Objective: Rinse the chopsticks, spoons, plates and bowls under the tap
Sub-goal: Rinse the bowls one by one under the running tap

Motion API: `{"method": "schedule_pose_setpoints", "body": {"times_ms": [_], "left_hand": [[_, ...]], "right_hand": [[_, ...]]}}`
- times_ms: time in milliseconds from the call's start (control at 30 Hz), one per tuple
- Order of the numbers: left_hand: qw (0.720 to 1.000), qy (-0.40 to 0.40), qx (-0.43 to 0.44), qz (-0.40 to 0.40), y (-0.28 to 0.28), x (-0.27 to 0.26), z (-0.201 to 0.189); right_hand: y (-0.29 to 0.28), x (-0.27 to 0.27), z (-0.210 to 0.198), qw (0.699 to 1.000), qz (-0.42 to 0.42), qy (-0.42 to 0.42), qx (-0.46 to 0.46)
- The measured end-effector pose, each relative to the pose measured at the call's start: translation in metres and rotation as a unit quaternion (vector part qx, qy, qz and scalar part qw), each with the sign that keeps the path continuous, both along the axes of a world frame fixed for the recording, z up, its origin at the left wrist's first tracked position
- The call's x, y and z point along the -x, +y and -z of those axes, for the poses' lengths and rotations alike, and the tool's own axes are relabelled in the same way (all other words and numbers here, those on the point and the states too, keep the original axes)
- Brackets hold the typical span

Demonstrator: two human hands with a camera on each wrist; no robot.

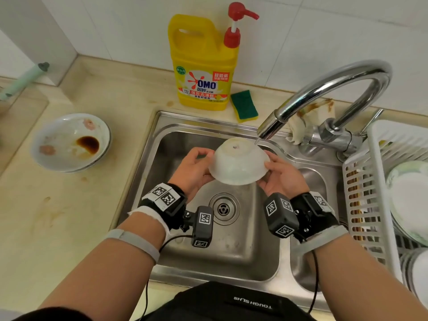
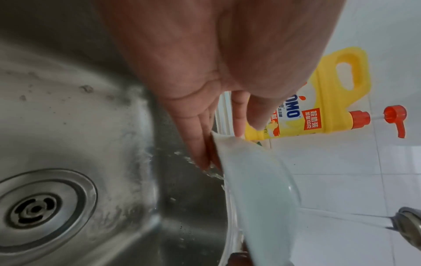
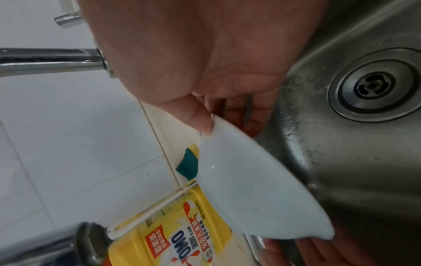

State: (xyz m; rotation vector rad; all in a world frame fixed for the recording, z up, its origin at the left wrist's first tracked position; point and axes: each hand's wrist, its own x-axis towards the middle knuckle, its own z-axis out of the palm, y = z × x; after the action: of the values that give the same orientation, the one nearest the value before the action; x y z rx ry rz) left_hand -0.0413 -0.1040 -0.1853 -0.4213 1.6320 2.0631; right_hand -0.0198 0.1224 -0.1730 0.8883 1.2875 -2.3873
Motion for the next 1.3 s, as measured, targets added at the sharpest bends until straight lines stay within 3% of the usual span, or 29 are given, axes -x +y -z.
{"method": "schedule_pose_setpoints", "body": {"times_ms": [167, 300, 400, 567, 767, 833, 1067, 1300], "left_hand": [[1.000, -0.012, -0.006, 0.003, 0.006, 0.001, 0.005], [0.999, -0.014, -0.021, 0.027, 0.005, 0.001, 0.007], [0.999, -0.008, -0.012, 0.033, 0.006, 0.000, 0.002], [0.999, 0.010, 0.005, 0.033, 0.007, 0.001, 0.000], [0.999, 0.019, -0.003, 0.045, 0.011, -0.001, -0.006], [0.998, 0.020, -0.002, 0.054, 0.013, -0.001, -0.008], [0.998, 0.022, 0.010, 0.060, 0.015, 0.001, -0.009], [0.998, 0.029, 0.034, 0.050, 0.014, 0.002, -0.010]], "right_hand": [[-0.005, 0.000, -0.007, 0.995, -0.046, 0.030, -0.086], [-0.010, 0.002, -0.005, 0.974, -0.097, 0.049, -0.197], [-0.009, 0.005, 0.005, 0.950, -0.129, 0.061, -0.276], [-0.002, 0.012, 0.015, 0.882, -0.213, 0.064, -0.415], [-0.013, 0.018, 0.004, 0.845, -0.214, 0.049, -0.487], [-0.018, 0.019, 0.001, 0.849, -0.188, 0.033, -0.492], [-0.019, 0.022, 0.008, 0.913, -0.088, 0.002, -0.398], [-0.009, 0.013, 0.007, 0.946, -0.113, 0.050, -0.301]]}}
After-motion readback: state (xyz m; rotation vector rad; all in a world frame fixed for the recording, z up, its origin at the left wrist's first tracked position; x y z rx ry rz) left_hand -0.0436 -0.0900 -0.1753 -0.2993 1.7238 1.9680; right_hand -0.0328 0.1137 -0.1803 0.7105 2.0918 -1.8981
